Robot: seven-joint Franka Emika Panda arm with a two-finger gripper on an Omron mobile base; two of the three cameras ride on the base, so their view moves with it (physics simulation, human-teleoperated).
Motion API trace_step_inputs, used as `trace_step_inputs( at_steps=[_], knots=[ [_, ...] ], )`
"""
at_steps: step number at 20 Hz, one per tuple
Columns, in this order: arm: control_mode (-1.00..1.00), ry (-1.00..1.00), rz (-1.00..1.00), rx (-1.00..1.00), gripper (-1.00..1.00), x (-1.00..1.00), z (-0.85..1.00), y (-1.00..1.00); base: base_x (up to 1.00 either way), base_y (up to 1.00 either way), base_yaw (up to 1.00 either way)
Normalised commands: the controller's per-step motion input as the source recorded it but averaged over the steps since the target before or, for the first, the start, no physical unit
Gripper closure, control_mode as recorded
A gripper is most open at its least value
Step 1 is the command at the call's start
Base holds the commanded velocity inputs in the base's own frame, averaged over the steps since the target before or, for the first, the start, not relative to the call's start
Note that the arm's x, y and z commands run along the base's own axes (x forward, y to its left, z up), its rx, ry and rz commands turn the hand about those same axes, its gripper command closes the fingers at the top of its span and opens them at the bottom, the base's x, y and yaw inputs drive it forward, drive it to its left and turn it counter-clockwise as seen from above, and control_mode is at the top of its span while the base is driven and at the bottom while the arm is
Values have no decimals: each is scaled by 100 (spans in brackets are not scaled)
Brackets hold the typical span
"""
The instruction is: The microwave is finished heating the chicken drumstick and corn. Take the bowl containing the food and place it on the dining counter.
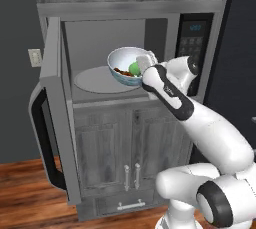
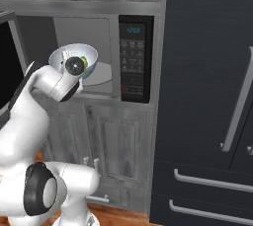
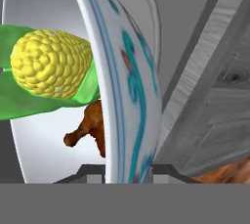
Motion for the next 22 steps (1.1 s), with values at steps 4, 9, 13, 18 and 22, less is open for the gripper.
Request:
trace_step_inputs(
  at_steps=[4,9,13,18,22],
  knots=[
    [-100,15,0,0,100,-100,87,-11,0,0,0],
    [-100,23,0,0,100,-100,86,-11,0,0,0],
    [-100,13,0,0,100,-100,33,-43,0,0,0],
    [-100,0,0,-4,100,-79,-10,-35,0,0,0],
    [-100,0,0,0,100,0,0,0,0,0,0]
  ],
)
